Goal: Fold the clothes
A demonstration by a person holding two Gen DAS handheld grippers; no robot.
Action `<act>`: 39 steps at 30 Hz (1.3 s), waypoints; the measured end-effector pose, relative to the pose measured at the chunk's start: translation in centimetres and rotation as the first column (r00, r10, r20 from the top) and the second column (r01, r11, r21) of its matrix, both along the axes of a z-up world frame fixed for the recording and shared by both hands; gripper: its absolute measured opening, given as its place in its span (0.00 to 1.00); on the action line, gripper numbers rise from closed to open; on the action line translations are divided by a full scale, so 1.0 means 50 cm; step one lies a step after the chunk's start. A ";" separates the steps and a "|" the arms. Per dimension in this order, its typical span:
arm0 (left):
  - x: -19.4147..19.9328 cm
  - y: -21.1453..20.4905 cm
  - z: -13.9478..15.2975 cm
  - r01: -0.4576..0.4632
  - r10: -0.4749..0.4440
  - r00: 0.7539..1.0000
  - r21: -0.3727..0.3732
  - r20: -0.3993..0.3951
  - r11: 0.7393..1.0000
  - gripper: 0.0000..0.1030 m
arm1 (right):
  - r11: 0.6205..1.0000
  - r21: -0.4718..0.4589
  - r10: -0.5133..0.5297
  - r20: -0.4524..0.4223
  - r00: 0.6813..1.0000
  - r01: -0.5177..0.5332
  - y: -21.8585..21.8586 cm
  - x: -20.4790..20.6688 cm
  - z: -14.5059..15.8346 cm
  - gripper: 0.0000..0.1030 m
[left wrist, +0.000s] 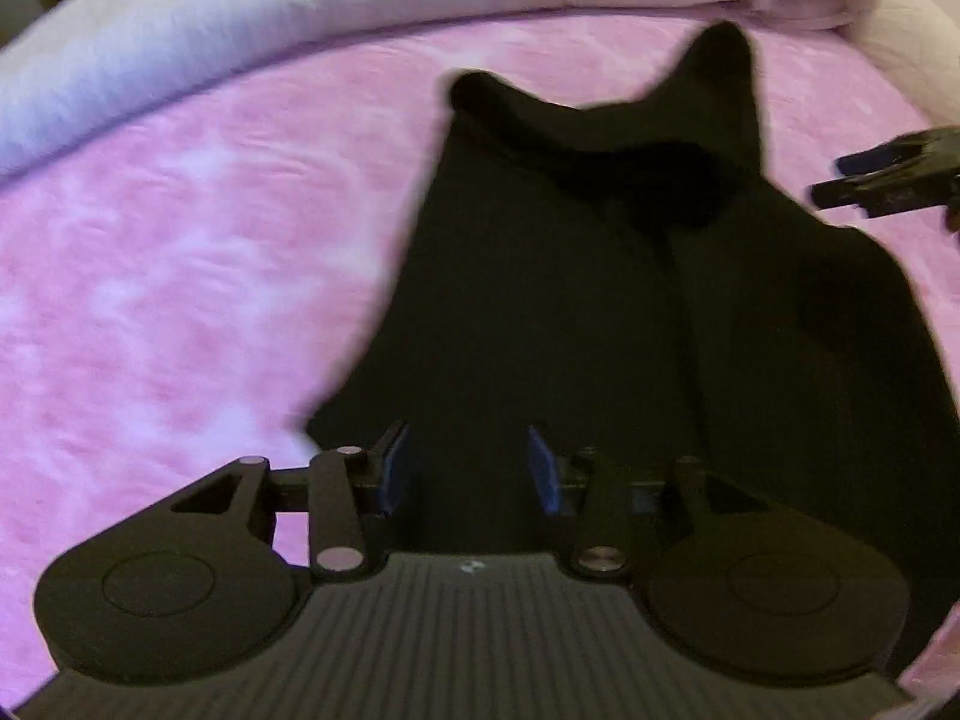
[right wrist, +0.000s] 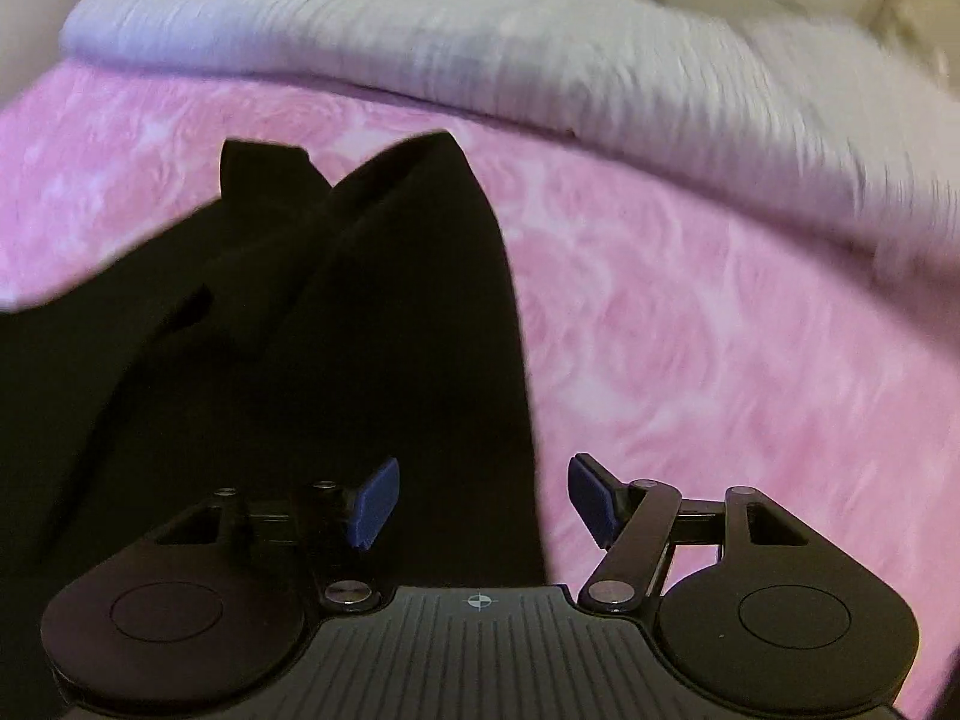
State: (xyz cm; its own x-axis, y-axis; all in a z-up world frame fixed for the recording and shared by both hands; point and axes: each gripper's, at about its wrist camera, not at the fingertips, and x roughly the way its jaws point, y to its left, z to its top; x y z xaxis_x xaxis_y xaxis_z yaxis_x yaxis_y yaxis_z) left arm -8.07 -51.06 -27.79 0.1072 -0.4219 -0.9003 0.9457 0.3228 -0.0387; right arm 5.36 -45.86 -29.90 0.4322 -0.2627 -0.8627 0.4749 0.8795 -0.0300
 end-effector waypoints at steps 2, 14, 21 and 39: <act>-0.032 -0.017 -0.016 0.018 -0.019 0.998 -0.022 -0.059 1.000 0.42 | 0.996 0.066 -0.057 0.023 0.998 0.055 0.021 -0.009 -0.006 0.64; -0.021 -0.085 -0.105 0.181 -0.177 0.982 0.064 -0.066 0.981 0.02 | 0.957 0.192 -0.215 -0.033 0.976 0.218 0.267 -0.026 -0.079 0.68; 0.287 0.047 0.038 0.058 -0.059 0.990 0.010 0.129 0.998 0.02 | 0.976 0.165 -0.140 -0.025 0.990 0.143 0.337 0.093 -0.081 0.70; 0.380 0.045 0.058 -0.020 0.030 0.987 -0.060 0.157 0.998 0.25 | 0.981 -0.175 -0.126 -0.249 0.960 0.084 0.145 -0.002 0.063 0.01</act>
